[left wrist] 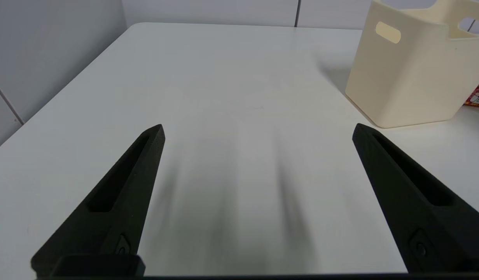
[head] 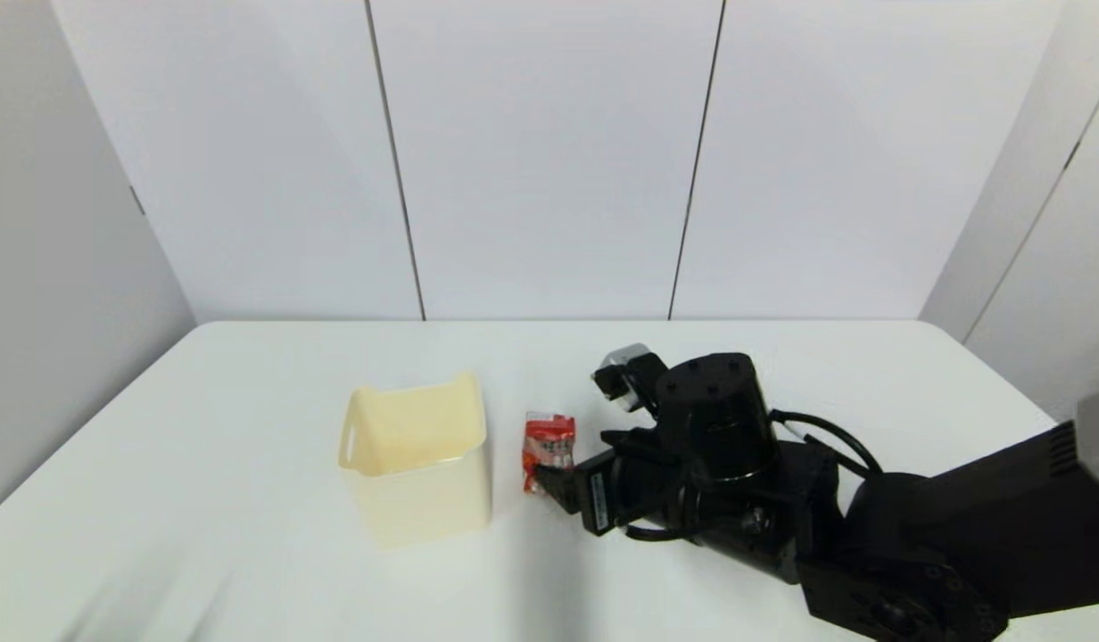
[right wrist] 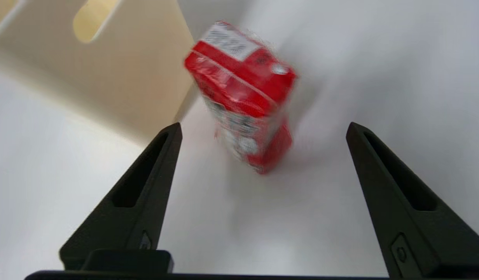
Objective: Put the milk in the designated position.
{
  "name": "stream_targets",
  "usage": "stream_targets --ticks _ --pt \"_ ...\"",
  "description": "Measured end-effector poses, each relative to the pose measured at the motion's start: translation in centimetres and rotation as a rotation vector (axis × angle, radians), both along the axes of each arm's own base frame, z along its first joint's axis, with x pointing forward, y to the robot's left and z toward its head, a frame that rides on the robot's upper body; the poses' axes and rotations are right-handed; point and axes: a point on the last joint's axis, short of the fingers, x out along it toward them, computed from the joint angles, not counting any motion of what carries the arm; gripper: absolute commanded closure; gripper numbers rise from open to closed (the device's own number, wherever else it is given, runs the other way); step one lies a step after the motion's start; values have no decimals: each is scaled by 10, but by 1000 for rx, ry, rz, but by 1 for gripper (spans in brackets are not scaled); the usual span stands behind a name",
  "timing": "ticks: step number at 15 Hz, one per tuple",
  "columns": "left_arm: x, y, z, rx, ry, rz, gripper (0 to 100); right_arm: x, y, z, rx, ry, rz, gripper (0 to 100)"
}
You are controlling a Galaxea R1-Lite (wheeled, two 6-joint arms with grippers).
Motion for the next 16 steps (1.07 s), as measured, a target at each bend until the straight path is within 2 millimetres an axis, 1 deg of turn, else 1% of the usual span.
stream_targets --ticks 3,5,7,8,10,11,13,14,16 --pt "0 0 0 0 0 0 0 -2 -23 19 -17 18 -46 0" --pt "0 0 0 1 0 0 0 0 -47 35 -20 22 -107 0" --pt "0 0 0 0 0 0 0 3 -76 50 -14 15 -189 0" --pt "0 0 0 0 0 0 0 3 -94 59 -10 10 -242 0" --pt "0 0 0 0 0 0 0 -3 -127 74 -1 -5 -338 0" --pt "0 0 0 0 0 0 0 -10 -144 81 3 -17 -387 0" --pt "0 0 0 1 0 0 0 -32 -174 91 3 -49 -469 0" --pt "0 0 0 0 0 0 0 -48 -189 93 -5 -71 -506 0" --pt "0 0 0 0 0 0 0 -84 -210 90 -30 -128 -555 0"
